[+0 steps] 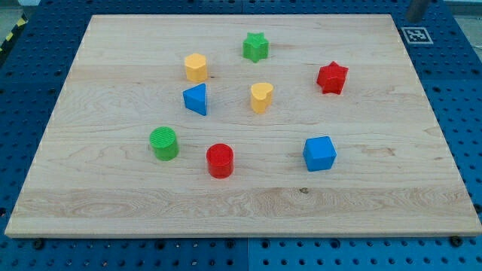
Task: Push the green star to the top left of the board
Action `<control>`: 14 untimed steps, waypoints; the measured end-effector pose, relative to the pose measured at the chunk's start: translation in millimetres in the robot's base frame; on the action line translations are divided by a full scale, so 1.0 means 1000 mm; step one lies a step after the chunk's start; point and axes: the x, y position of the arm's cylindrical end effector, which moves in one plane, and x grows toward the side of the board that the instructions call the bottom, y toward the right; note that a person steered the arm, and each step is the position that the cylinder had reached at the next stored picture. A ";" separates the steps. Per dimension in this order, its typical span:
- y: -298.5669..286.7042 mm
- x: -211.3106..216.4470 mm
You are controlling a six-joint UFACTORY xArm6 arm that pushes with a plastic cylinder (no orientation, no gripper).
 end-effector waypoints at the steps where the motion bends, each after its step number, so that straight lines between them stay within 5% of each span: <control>1: -0.064 0.020; 3: -0.164 0.091; 6: -0.363 0.090; 14: -0.352 0.044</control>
